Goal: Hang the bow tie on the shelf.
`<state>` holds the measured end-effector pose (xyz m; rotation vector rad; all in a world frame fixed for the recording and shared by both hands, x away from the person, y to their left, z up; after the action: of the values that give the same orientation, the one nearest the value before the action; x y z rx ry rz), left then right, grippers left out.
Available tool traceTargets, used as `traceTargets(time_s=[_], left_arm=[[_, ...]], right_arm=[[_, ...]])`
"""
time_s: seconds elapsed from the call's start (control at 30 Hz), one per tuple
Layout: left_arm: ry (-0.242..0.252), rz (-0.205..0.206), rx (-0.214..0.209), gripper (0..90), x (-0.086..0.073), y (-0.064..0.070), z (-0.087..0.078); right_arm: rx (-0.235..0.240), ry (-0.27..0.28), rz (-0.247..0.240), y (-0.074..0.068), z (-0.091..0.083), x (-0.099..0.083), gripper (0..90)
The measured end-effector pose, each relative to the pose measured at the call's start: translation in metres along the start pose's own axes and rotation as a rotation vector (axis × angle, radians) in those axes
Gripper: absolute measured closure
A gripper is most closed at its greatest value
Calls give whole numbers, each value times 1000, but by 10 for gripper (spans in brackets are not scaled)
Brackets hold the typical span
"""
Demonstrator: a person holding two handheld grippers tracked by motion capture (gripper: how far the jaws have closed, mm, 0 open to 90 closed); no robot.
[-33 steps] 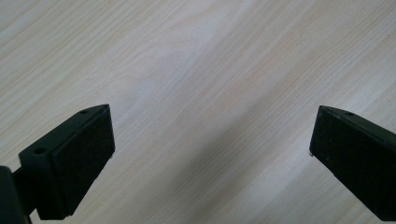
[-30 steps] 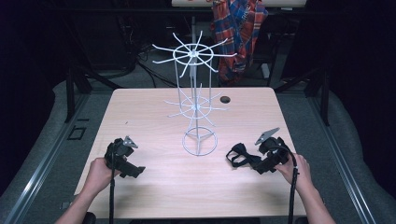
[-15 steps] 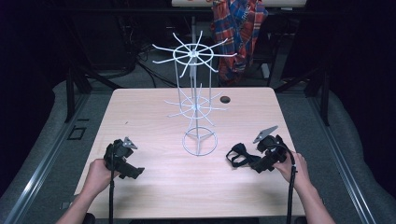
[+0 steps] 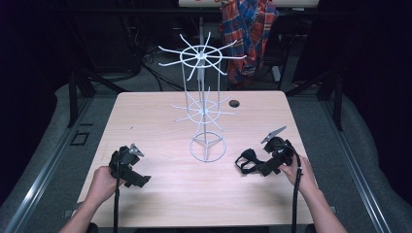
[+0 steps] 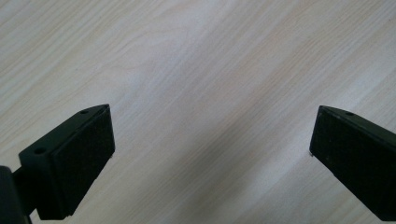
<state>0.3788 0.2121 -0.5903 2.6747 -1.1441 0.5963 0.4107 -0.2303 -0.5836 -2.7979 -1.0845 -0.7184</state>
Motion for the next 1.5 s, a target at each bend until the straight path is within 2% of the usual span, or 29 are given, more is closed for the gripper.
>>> traceTargets(time_s=[0.07,0.1,0.17,0.2,0.3,0.33,0.37,0.4,0.43,0.5,0.53,0.57,0.6,0.63,0.7,0.73,0.87,1.0,1.03,1.1,1.23,1.27,1.37,1.4,1.43,1.47,1.5], left_arm=[[1,-1,-6,0,0,0,1],[-1,-4,-13,0,0,1,1],[-2,-5,-14,0,1,1,2],[-10,-1,-11,1,0,1,2],[-14,-3,-10,0,0,1,2],[-10,-5,-9,0,-1,0,2],[-10,-5,-9,1,-1,0,2],[-12,-7,-8,1,-2,0,1],[-12,-7,-8,0,-2,0,1],[-11,-8,-6,0,-2,0,1],[-12,-8,-6,0,-2,0,1],[-14,-9,-7,1,-2,0,2],[-16,-11,-8,1,-2,0,2],[-16,-11,-8,1,-2,0,2],[-17,-8,-8,1,-2,1,3],[-22,-5,-9,1,-2,1,3],[-23,-8,-2,1,-3,1,3],[-28,-11,3,2,-4,1,3],[-27,-11,6,2,-4,1,3],[-28,-9,4,3,-4,2,2],[-37,-14,5,4,-5,2,4],[-37,-13,6,4,-5,2,4],[-37,-6,10,4,-4,2,4],[-36,-4,9,5,-4,2,3],[-36,-4,9,4,-4,2,3],[-34,-4,11,5,-4,3,3],[-31,-1,15,5,-4,2,2]], right_arm=[[-13,-6,-10,-1,1,2,0],[-6,3,2,-3,3,4,0],[-11,-9,-4,-2,4,5,0],[-17,-40,-16,-4,10,5,0],[-28,-42,-21,-5,12,7,5],[-9,-35,-19,-7,14,8,39],[-9,-35,-19,-7,14,8,39],[3,-60,-34,-8,17,7,63],[3,-60,-34,-8,17,7,63],[38,-72,-57,-12,21,5,161],[48,-63,-55,-14,23,5,145],[41,-86,-80,-14,22,4,150],[45,-62,-62,-16,24,5,158],[45,-81,-82,-15,22,4,160],[49,-66,-67,-16,24,4,180],[28,-70,-64,-14,24,3,253],[-1,-83,-93,-10,25,2,307],[-21,-78,-95,-11,26,2,328],[-34,-90,-109,-10,26,2,338],[-65,-103,-99,-8,28,1,362],[-57,-134,-86,-8,33,-3,415],[-72,-163,-102,-7,34,-5,425],[-72,-177,-109,-8,38,-6,451],[-81,-134,-79,-9,43,-2,541],[-81,-134,-79,-9,43,-2,541],[-91,-176,-123,-5,40,-1,629],[-91,-176,-123,-5,40,-1,629]])
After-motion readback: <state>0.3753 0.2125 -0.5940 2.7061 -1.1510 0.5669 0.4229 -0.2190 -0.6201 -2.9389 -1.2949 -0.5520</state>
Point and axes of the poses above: each handheld gripper's, and its own axes: z roughly forward along the jaws, x roughly out of its top, y roughly to its right, the point moved 8 cm from there along z, roughly forward along the jaws, and after that the axes turned 5 degrees about -x, right-handed, at the moved point
